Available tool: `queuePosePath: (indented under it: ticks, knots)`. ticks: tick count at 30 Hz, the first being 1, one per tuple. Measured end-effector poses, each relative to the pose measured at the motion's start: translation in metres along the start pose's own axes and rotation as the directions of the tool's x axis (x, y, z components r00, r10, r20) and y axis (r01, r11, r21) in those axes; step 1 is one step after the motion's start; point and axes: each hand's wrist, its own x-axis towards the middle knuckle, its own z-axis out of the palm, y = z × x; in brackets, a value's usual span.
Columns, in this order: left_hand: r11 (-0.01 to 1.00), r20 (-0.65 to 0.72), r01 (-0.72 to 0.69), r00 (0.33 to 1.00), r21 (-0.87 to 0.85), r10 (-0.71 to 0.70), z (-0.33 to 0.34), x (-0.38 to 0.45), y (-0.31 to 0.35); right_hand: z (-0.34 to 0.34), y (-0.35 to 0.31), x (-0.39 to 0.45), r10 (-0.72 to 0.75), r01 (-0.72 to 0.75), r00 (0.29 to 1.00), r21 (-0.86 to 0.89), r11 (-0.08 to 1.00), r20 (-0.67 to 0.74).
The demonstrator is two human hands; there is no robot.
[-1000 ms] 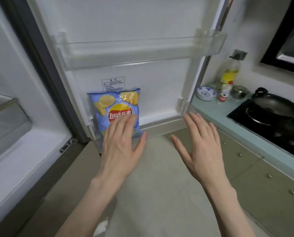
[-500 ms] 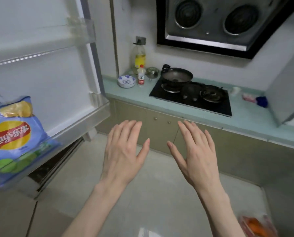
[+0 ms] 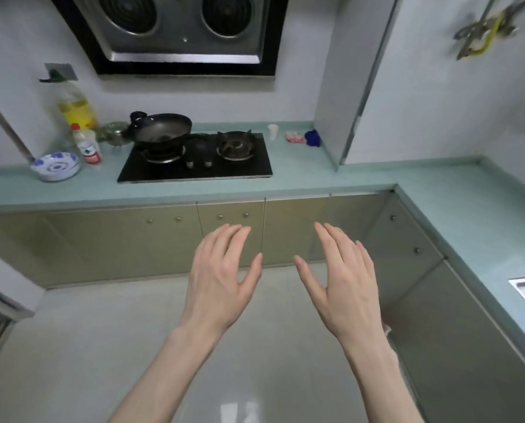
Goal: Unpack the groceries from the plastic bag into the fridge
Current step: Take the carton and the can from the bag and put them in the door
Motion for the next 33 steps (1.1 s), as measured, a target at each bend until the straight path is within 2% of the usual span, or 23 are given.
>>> queuePosePath:
  ticks: [7,11,14,22,28,33]
  knots:
    - [0.996,0.048,-0.070,0.996,-0.053,0.072,0.098,0.023,0.086,-0.011,0.126,-0.011,0.140,-0.141,0.990,-0.038,0.989,-0.020]
    - [0.990,0.109,-0.130,0.985,-0.056,0.135,0.139,0.036,0.124,-0.012,0.179,-0.020,0.208,-0.208,0.978,-0.044,0.977,-0.010]
    - [0.981,0.160,-0.184,0.968,-0.058,0.191,0.166,0.044,0.143,-0.011,0.209,-0.023,0.266,-0.268,0.962,-0.032,0.963,-0.054]
    - [0.951,0.280,-0.280,0.910,-0.133,0.307,0.240,0.078,0.157,0.004,0.271,-0.022,0.420,-0.427,0.904,-0.098,0.899,-0.087]
    - [0.923,0.335,-0.315,0.864,-0.222,0.376,0.292,0.112,0.152,0.028,0.289,-0.014,0.526,-0.551,0.834,-0.192,0.812,-0.169]
    - [0.896,0.383,-0.348,0.816,-0.276,0.434,0.349,0.123,0.142,0.065,0.310,-0.009,0.565,-0.588,0.808,-0.195,0.785,-0.164]
